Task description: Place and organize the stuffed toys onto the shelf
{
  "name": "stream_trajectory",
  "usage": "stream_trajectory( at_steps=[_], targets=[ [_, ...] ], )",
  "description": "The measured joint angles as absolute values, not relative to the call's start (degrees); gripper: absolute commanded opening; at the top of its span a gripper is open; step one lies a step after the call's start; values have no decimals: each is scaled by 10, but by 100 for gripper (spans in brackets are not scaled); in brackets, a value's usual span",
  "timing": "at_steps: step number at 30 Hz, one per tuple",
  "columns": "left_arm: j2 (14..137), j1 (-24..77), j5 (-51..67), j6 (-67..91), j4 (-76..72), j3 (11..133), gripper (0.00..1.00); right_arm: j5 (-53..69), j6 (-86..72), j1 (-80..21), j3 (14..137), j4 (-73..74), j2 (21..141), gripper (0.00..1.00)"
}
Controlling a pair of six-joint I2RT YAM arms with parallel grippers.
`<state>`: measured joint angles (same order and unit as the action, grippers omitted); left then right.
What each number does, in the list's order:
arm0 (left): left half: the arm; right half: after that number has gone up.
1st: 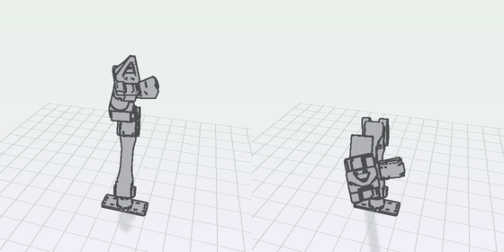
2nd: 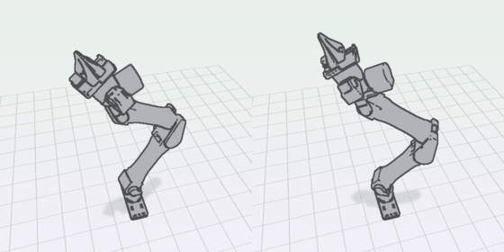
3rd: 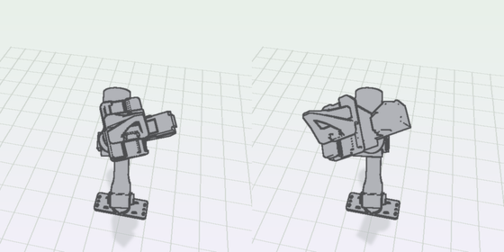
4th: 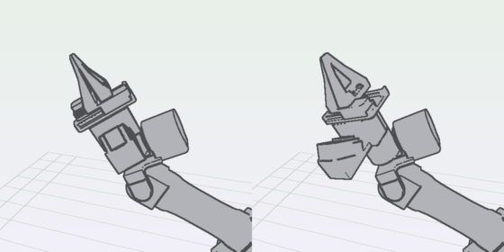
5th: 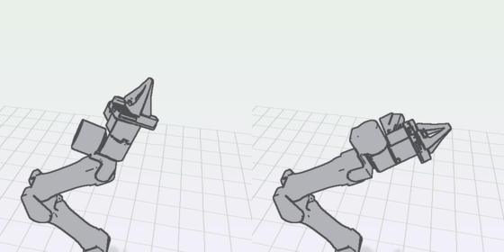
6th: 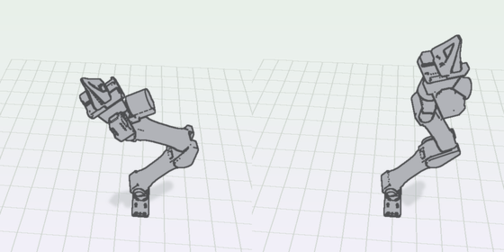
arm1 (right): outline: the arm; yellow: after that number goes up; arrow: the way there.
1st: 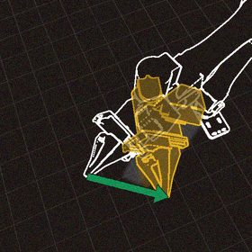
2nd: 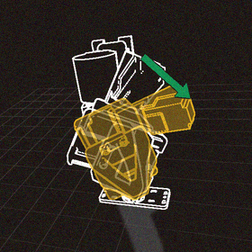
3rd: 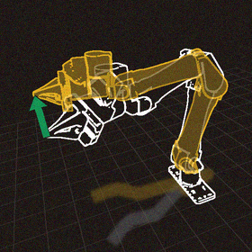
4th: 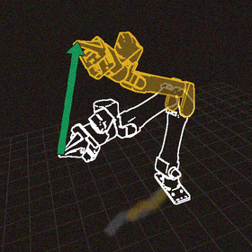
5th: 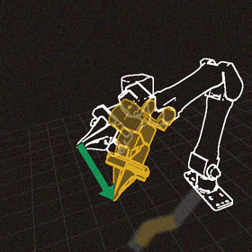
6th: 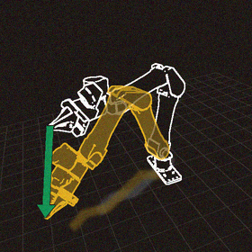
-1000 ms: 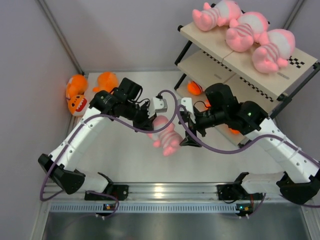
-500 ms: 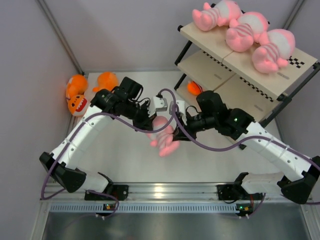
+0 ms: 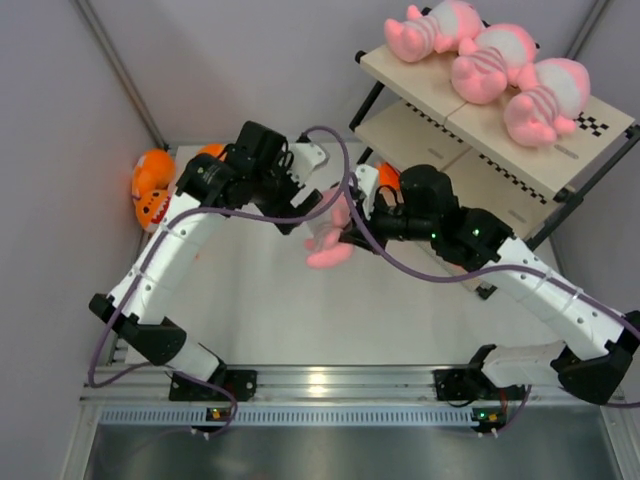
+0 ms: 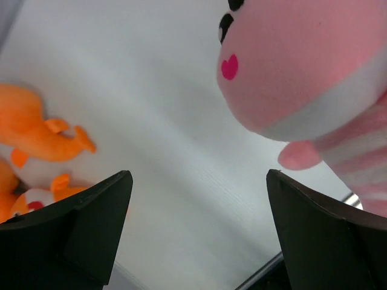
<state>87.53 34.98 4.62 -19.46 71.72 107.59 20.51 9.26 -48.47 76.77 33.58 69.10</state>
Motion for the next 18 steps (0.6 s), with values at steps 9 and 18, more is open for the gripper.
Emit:
stream_trajectory(
  at_steps=[9,18],
  targets=[
    [798,343,-185,-172,708,1174,98,180,120,-422,1095,364,844,0],
    [754,303,-246,-186,707,1172,98,189,117,-275,1344,357,911,0]
  ],
)
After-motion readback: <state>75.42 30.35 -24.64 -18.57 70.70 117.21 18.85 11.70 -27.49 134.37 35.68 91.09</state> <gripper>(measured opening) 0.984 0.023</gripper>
